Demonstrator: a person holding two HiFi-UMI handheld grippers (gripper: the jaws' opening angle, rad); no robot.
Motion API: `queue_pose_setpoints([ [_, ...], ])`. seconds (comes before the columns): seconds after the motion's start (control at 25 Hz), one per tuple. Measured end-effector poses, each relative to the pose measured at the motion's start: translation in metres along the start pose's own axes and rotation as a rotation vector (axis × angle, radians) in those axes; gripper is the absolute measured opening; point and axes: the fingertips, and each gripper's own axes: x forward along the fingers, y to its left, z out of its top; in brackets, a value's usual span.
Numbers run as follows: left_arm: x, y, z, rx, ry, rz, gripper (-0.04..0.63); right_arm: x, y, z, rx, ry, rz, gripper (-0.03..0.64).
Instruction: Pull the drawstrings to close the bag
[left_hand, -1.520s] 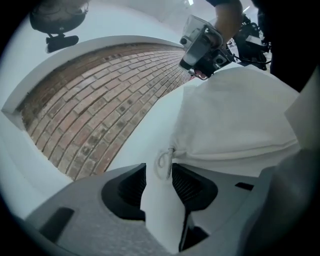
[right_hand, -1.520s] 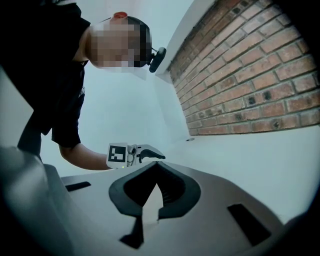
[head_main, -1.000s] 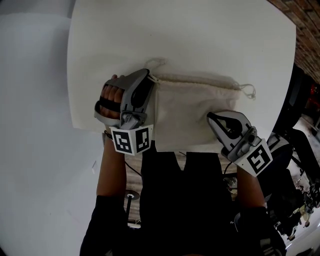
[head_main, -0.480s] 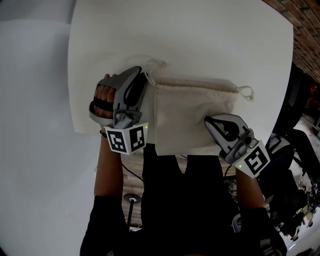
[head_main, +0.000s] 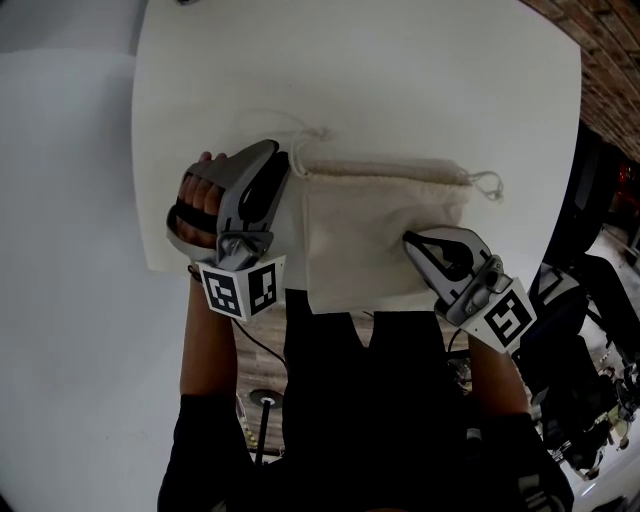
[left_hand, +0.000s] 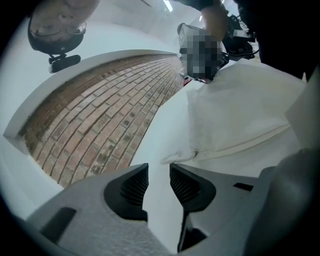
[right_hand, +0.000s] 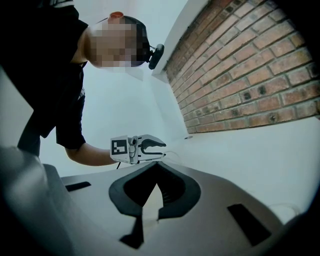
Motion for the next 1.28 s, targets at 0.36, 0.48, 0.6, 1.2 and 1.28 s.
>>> queue_pose_setpoints([
  [0.36, 0.006, -0.014, 0.007, 0.134, -0.058, -0.07, 0.14, 0.001, -0.001, -0.002, 0.01, -0.013, -0.008, 0.006],
  [0.48, 0.014, -0.011, 0.008, 0.198, -0.08, -0.097, 0.154, 0.001, -0.001, -0.001, 0.012, -0.015, -0.012, 0.006],
  [0.6, 0.018, -0.006, 0.011, 0.202, -0.112, -0.114, 0.16, 0.001, -0.001, 0.0, 0.012, -0.016, -0.015, 0.006],
  [1.2, 0.021, 0.034, -0.032, -0.457, 0.078, -0.09, 0.164, 0.001, -0.002, -0.002, 0.023, -0.031, -0.024, 0.006],
  [1.28, 0.025, 0.034, -0.027, -0.539, 0.122, -0.134, 0.168, 0.0, -0.002, -0.001, 0.024, -0.035, -0.022, 0.006],
])
